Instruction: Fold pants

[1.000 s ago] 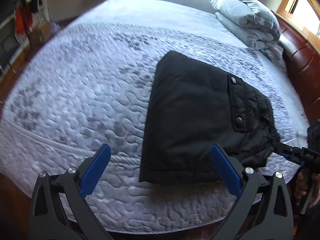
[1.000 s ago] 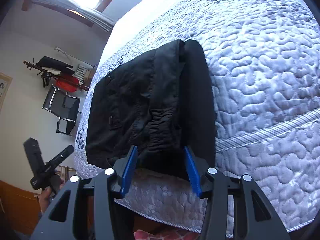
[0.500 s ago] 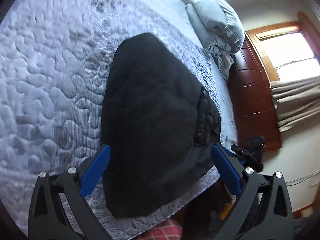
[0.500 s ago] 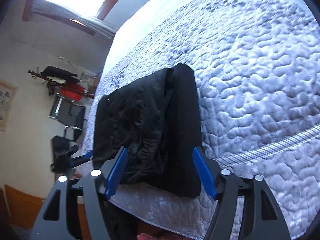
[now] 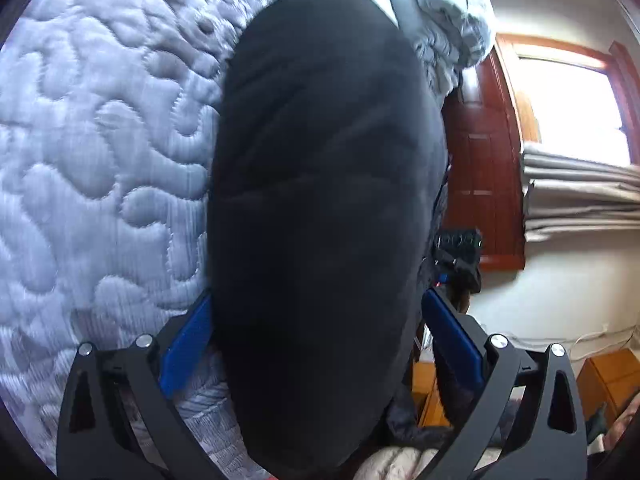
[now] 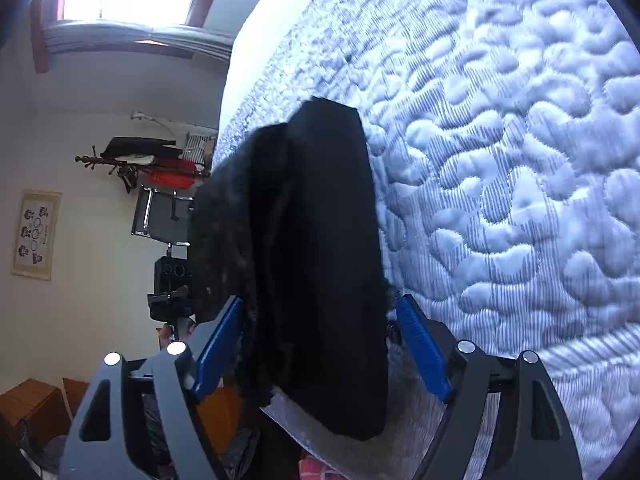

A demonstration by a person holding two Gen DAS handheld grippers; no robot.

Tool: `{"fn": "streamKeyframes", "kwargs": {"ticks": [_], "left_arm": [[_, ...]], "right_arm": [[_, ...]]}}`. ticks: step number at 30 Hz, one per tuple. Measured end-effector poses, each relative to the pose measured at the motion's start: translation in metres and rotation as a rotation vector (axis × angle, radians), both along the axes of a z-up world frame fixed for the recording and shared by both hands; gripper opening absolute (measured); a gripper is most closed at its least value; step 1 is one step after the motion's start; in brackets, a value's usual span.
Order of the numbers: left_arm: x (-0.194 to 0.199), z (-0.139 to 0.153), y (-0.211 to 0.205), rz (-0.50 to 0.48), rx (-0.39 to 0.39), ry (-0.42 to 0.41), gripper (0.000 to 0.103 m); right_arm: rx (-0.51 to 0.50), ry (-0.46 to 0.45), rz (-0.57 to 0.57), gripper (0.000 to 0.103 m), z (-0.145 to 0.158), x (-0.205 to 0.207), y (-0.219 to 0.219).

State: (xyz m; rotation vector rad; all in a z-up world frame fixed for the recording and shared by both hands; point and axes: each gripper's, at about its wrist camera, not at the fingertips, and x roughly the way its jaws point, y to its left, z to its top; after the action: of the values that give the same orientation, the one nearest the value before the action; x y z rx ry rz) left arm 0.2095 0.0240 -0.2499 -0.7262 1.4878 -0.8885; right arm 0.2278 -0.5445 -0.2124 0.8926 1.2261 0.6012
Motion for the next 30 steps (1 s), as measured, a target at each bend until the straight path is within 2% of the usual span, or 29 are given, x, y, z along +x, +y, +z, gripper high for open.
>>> {"fn": "streamKeyframes", "kwargs": {"ticks": [6, 12, 17, 19, 21, 25, 28, 29, 30], "left_arm": [[0.01, -0.003, -0.018, -0.036, -0.032, 0.045, 0.1], [0.012, -0.01, -0.031, -0.096, -0.008, 0.049, 0.1], [0.013, -0.009, -0.053, -0.081, 0.022, 0.064, 0.1], [0.01, -0.003, -0.06, -0.083, 0.002, 0.06, 0.1], [0.005, 0.002, -0.062, -0.094, -0.055, 0.062, 0.1], [0.005, -0.012, -0.074, -0.062, -0.004, 0.087, 0.1], [0.004, -0.005, -0.084, -0.074, 0.016, 0.083, 0.1], [0.004, -0.004, -0.085, -0.073, 0.003, 0.08, 0.1], [0.002, -0.002, -0.085, -0.068, -0.019, 0.077, 0.1]], "right_arm": [[0.073, 0.001, 0.026, 0.085, -0.008, 0.011, 0.007], [0.037, 0.009, 0.039, 0.089, -0.015, 0.013, 0.017], [0.072, 0.007, 0.06, 0.092, -0.018, 0.02, 0.031], [0.042, -0.01, 0.101, 0.094, -0.013, 0.021, 0.042], [-0.026, -0.047, 0.151, 0.095, -0.007, 0.021, 0.053], [-0.042, -0.009, 0.131, 0.096, -0.013, 0.028, 0.067], [-0.091, -0.029, 0.132, 0.092, -0.007, 0.028, 0.076], [-0.094, -0.032, 0.125, 0.089, -0.005, 0.027, 0.075], [-0.095, -0.035, 0.117, 0.082, -0.004, 0.025, 0.073]]}}
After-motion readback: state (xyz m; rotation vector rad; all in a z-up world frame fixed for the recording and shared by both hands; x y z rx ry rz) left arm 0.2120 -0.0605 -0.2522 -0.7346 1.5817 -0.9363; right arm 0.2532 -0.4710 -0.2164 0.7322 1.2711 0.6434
